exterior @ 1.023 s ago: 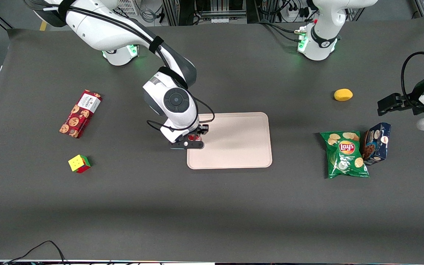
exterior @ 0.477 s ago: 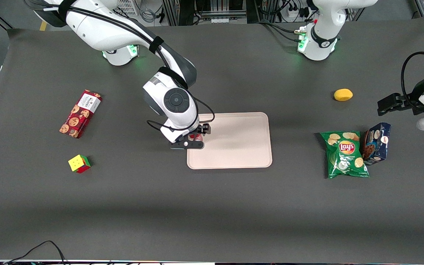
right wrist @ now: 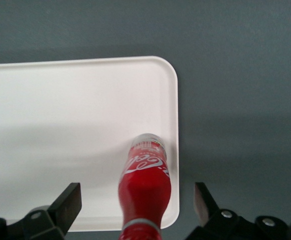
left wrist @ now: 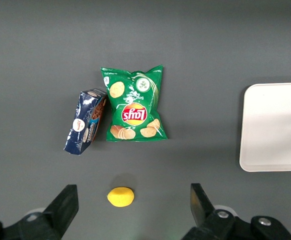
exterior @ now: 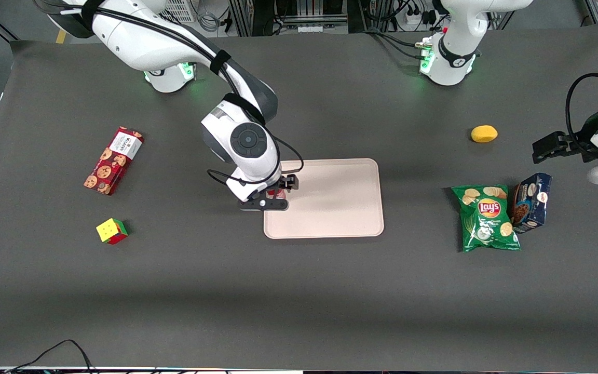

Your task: Place coke bottle on tray

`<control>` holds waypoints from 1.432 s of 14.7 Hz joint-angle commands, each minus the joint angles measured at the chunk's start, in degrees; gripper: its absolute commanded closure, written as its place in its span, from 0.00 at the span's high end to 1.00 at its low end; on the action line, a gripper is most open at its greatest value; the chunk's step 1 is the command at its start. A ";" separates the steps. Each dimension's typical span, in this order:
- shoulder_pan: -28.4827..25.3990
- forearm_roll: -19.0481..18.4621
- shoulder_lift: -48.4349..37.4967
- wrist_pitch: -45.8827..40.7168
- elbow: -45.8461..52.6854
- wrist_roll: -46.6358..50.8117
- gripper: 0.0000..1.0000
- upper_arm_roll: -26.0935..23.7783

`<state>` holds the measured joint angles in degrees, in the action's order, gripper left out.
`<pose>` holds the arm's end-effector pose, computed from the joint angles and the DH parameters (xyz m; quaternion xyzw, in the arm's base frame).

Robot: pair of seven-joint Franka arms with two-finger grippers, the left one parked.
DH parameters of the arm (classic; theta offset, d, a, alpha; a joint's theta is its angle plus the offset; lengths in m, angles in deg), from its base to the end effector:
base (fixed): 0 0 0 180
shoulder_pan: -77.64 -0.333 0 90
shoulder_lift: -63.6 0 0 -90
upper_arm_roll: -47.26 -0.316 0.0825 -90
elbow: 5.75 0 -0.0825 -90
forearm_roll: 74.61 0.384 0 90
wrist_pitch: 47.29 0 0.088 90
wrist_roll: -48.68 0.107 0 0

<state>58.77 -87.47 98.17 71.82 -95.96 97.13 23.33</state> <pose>0.5394 0.4287 0.3074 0.9993 -0.0227 -0.0292 0.0010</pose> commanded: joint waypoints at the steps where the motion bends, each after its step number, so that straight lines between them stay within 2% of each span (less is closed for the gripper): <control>1: -0.11 -0.77 -6.95 -2.81 0.56 -10.78 1.00 0.29; 2: -0.02 -0.68 -9.32 -5.26 0.65 -15.79 1.00 0.81; 4: -0.11 0.36 -15.73 -9.66 -0.05 -25.64 1.00 5.01; 7: -0.19 13.69 -27.23 -12.76 -5.55 -36.21 1.00 15.11; 8: -0.20 15.47 -30.41 -12.59 -8.72 -37.19 1.00 16.97; 13: 2.52 15.40 -41.76 -12.67 -19.64 -36.67 1.00 21.38; 19: 17.97 15.05 -38.09 -15.57 -14.38 -38.25 1.00 21.38; 21: 19.40 13.74 -38.61 -15.66 -14.38 -38.17 1.00 21.65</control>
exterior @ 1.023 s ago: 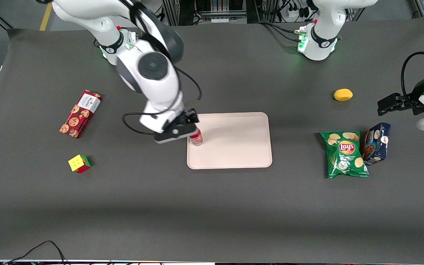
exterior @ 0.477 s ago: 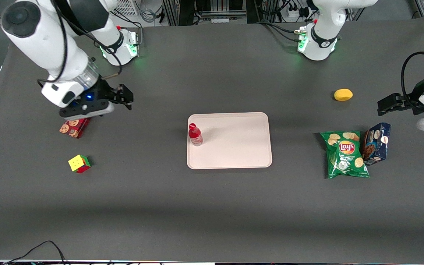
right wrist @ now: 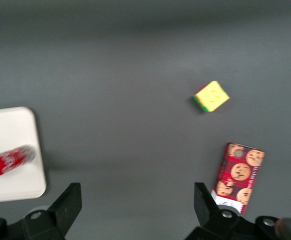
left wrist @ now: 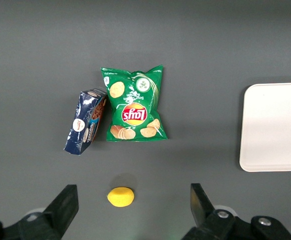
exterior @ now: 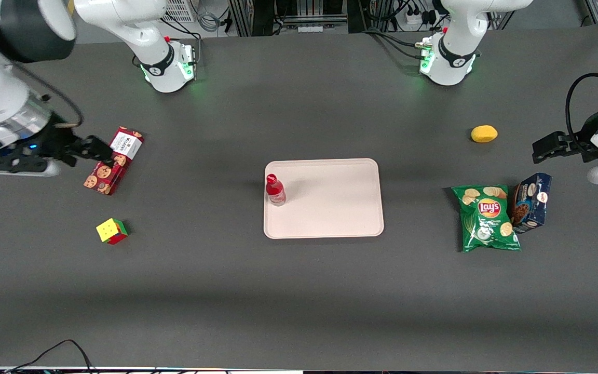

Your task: Place coke bottle on tray

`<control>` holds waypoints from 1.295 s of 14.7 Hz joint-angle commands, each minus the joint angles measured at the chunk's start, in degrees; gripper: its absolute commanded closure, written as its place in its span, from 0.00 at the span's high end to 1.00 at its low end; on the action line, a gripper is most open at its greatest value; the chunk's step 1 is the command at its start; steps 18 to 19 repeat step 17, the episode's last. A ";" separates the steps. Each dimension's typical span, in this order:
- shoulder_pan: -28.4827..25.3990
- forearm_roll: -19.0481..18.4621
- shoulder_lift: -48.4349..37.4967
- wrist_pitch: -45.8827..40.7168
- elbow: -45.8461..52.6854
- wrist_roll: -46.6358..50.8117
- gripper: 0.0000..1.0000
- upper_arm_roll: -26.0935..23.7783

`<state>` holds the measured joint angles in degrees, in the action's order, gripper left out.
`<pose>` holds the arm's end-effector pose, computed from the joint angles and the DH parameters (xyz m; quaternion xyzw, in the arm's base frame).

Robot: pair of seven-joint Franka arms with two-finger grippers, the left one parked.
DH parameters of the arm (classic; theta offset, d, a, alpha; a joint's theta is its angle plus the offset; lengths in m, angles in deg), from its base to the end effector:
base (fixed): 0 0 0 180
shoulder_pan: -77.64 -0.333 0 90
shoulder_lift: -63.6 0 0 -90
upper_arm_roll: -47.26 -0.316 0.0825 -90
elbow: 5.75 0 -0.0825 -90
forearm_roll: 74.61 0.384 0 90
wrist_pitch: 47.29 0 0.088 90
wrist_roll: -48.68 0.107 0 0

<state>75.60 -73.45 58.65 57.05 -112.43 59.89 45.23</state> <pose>0.5390 0.0406 0.5547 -0.9976 0.0646 -0.0214 0.0113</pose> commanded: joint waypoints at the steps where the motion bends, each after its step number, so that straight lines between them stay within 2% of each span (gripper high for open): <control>1: 3.79 -0.29 0.81 -0.98 2.01 -1.01 1.00 0.09; 9: 7.84 -0.29 0.99 -1.07 3.50 -0.13 1.00 1.59; 13: 7.76 -0.29 0.99 -5.71 7.09 -0.31 1.00 1.68; 19: 7.76 -0.29 1.25 -5.91 7.72 -0.40 1.00 2.91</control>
